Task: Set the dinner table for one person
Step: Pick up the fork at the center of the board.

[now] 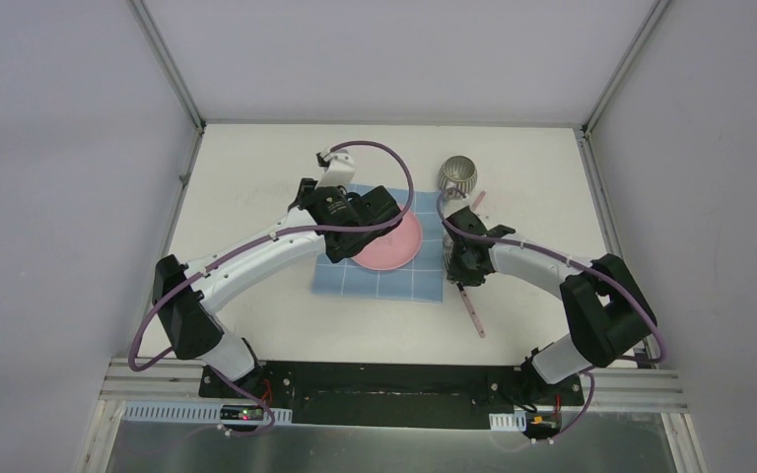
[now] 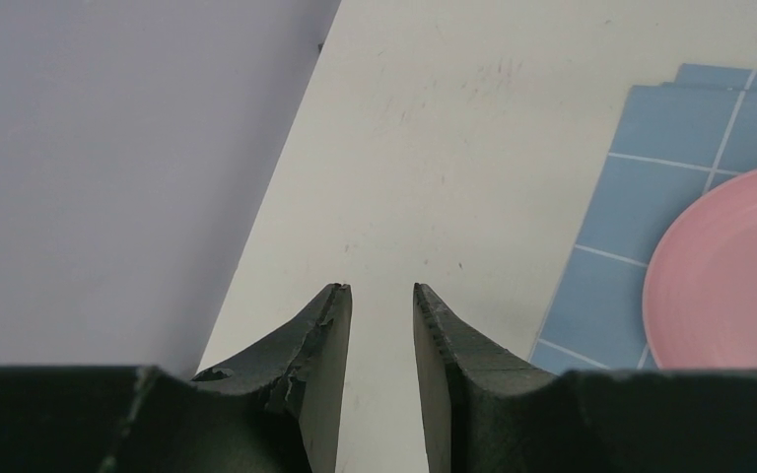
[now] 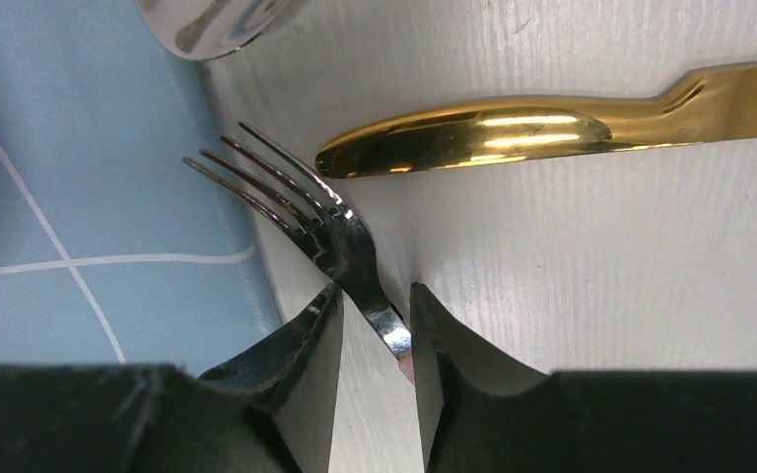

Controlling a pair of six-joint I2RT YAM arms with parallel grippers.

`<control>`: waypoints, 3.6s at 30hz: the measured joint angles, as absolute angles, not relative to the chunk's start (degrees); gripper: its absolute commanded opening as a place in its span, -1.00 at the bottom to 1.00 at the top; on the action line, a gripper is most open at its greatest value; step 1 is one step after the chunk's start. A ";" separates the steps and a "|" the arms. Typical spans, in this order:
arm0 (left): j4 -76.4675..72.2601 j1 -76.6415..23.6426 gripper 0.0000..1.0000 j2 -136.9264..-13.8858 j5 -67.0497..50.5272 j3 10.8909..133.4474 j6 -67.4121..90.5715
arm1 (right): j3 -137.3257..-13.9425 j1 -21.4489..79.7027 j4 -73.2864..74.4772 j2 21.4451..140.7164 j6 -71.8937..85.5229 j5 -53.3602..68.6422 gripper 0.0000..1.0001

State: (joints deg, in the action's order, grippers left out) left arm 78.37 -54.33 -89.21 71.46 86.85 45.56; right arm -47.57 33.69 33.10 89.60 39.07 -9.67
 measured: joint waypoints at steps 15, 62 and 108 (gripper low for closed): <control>78.37 -55.94 -0.39 -89.65 71.42 86.96 45.65 | -43.22 41.65 28.12 86.87 39.90 -20.71 -0.36; 78.37 -56.31 -0.37 -90.30 71.83 86.96 45.84 | -52.27 46.11 36.84 88.62 45.89 -8.73 -1.00; 78.39 -56.31 -0.67 -87.96 75.16 90.59 43.94 | -72.93 45.93 36.73 101.86 40.25 -7.88 -1.00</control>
State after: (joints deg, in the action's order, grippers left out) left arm 78.39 -56.31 -87.96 75.16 90.59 43.94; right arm -72.93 45.93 36.73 101.86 40.25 -7.88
